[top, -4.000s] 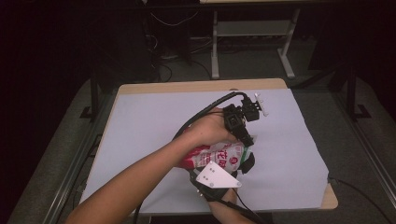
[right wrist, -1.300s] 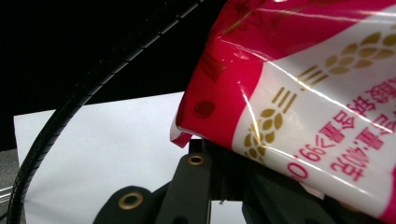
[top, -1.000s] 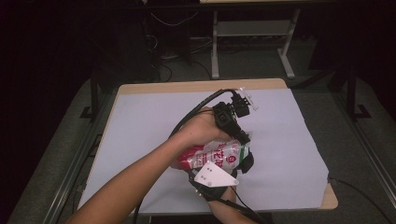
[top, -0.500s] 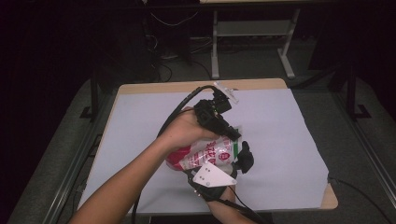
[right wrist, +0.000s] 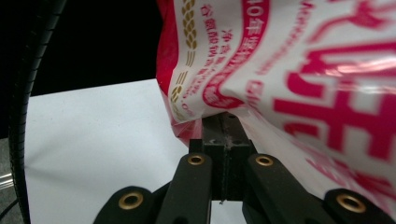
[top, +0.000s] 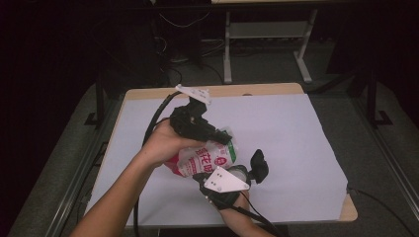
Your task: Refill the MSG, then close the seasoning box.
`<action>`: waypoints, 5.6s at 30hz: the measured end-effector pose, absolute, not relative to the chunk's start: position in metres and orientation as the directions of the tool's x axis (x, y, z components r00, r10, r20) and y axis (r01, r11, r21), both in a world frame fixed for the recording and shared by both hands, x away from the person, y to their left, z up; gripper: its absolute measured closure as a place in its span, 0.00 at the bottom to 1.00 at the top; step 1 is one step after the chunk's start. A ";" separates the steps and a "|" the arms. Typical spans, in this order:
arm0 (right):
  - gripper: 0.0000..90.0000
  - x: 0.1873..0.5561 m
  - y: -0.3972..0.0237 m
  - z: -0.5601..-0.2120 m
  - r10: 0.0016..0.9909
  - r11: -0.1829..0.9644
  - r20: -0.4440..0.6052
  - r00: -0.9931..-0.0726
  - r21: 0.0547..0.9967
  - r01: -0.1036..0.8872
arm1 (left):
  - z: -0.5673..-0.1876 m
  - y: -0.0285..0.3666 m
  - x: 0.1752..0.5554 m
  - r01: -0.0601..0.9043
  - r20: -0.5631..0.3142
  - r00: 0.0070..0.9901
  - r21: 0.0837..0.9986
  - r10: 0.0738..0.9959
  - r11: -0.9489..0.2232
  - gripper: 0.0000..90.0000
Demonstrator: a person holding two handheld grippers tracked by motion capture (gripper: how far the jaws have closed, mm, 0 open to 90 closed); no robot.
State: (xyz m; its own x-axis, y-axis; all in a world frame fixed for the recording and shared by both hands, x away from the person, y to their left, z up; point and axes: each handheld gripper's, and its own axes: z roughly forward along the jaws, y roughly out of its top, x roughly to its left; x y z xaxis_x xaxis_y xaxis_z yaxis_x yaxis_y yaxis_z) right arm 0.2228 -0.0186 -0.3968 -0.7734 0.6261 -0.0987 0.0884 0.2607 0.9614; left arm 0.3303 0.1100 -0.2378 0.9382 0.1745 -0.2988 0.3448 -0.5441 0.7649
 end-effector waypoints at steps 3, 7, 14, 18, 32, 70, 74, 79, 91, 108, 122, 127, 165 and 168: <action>1.00 0.225 -0.018 -0.398 0.629 0.261 -0.092 -0.772 0.960 0.098 | -0.239 0.127 0.330 0.357 -0.305 0.934 0.785 0.185 -0.506 1.00; 1.00 0.228 -0.019 -0.398 0.635 0.259 -0.089 -0.767 0.960 0.104 | -0.241 0.147 0.330 0.367 -0.307 0.930 0.807 0.202 -0.462 1.00; 1.00 0.233 -0.024 -0.394 0.651 0.246 -0.062 -0.756 0.960 0.134 | -0.244 0.178 0.333 0.381 -0.302 0.920 0.841 0.251 -0.384 1.00; 1.00 0.235 -0.027 -0.392 0.641 0.247 -0.045 -0.766 0.957 0.151 | -0.248 0.192 0.337 0.382 -0.290 0.911 0.862 0.293 -0.334 1.00; 1.00 0.234 -0.060 -0.384 0.595 0.302 -0.046 -0.802 0.938 0.170 | -0.274 0.215 0.366 0.346 -0.233 0.872 0.916 0.431 -0.205 1.00; 1.00 0.220 -0.117 -0.390 0.419 0.367 0.034 -0.907 0.908 0.204 | -0.338 0.248 0.323 0.248 -0.153 0.862 0.959 0.483 -0.138 0.98; 1.00 0.221 -0.122 -0.388 0.394 0.358 0.051 -0.918 0.911 0.205 | -0.350 0.253 0.313 0.260 -0.189 0.865 0.961 0.465 -0.091 0.98; 1.00 0.220 -0.129 -0.390 0.390 0.357 0.056 -0.919 0.911 0.208 | -0.355 0.254 0.307 0.260 -0.203 0.869 0.963 0.451 -0.069 0.97; 1.00 0.221 -0.129 -0.394 0.390 0.360 0.063 -0.919 0.908 0.216 | -0.364 0.253 0.302 0.284 -0.227 0.859 0.957 0.459 -0.059 0.65; 1.00 0.223 -0.136 -0.393 0.389 0.352 0.078 -0.918 0.908 0.227 | -0.371 0.268 0.281 0.276 -0.190 0.845 0.955 0.501 -0.104 0.15; 1.00 0.211 -0.169 -0.398 0.386 0.335 0.108 -0.916 0.909 0.248 | -0.392 0.291 0.269 0.314 -0.197 0.777 0.944 0.598 -0.097 0.15; 1.00 0.207 -0.182 -0.402 0.393 0.328 0.121 -0.912 0.908 0.261 | -0.400 0.301 0.263 0.320 -0.187 0.750 0.942 0.634 -0.101 0.15; 1.00 0.270 -0.235 -0.398 0.563 0.238 0.133 -0.815 0.919 0.314 | -0.426 0.308 0.272 0.350 -0.168 0.677 0.930 0.716 -0.112 0.16; 1.00 0.275 -0.231 -0.394 0.559 0.232 0.127 -0.819 0.925 0.301 | -0.426 0.307 0.272 0.351 -0.177 0.679 0.931 0.712 -0.104 0.16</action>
